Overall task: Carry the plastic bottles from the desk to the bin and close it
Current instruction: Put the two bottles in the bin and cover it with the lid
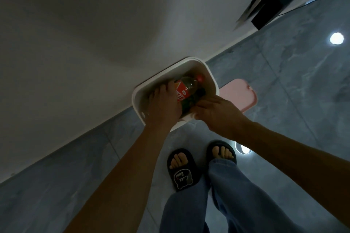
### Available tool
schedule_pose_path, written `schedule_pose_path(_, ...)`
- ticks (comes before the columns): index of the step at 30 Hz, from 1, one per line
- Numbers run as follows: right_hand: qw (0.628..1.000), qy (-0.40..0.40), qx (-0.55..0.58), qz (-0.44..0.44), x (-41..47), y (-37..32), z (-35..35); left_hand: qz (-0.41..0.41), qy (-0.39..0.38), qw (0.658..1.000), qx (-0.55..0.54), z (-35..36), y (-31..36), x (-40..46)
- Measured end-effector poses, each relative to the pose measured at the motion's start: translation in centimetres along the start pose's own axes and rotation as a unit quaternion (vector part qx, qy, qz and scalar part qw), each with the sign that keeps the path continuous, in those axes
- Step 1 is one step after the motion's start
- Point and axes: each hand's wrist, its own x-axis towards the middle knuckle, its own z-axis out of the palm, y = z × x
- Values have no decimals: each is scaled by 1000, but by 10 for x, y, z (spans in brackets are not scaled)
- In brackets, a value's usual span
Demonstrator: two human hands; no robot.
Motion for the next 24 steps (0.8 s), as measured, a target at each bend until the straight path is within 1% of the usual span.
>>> schedule_pose_path(3, 1000, 25, 11, 0, -2, 4, 4, -1, 56, 998, 33, 13, 2, 5)
schedule_pose_path(6, 998, 31, 46, 8, -5, 2, 3, -5, 60, 998, 25, 14, 5, 7)
schedule_pose_path(8, 998, 47, 43, 9, -7, -4, 6, -4, 74, 997, 13, 10, 8, 1)
schedule_pose_path(10, 995, 88, 50, 6, -17, -8, 9, -9, 91, 996, -24, 3, 18, -10)
schedule_pose_path(13, 988, 136, 72, 7, -46, -6, 13, -20, 139, 980, -138, -13, 42, -37)
schedule_pose_path(15, 985, 139, 97, 41, -69, 5, 21, 16, 159, 968, -194, -18, 64, -59)
schedule_pose_path(16, 984, 127, 102, 66, -79, 15, 27, 39, 149, 965, -212, -15, 77, -69)
schedule_pose_path(17, 985, 103, 102, 95, -89, 27, 34, 56, 116, 966, -223, -8, 91, -76)
schedule_pose_path(19, 983, 44, 89, 153, -103, 52, 52, 68, -4, 973, -220, 15, 114, -82)
schedule_pose_path(21, 977, 6, 66, 205, -109, 79, 73, 57, -125, 972, -190, 53, 129, -78)
schedule_pose_path(22, 972, -9, 53, 227, -109, 91, 82, 46, -168, 969, -172, 72, 133, -72)
schedule_pose_path(24, 964, -34, 37, 260, -106, 114, 97, 25, -212, 966, -143, 109, 138, -59)
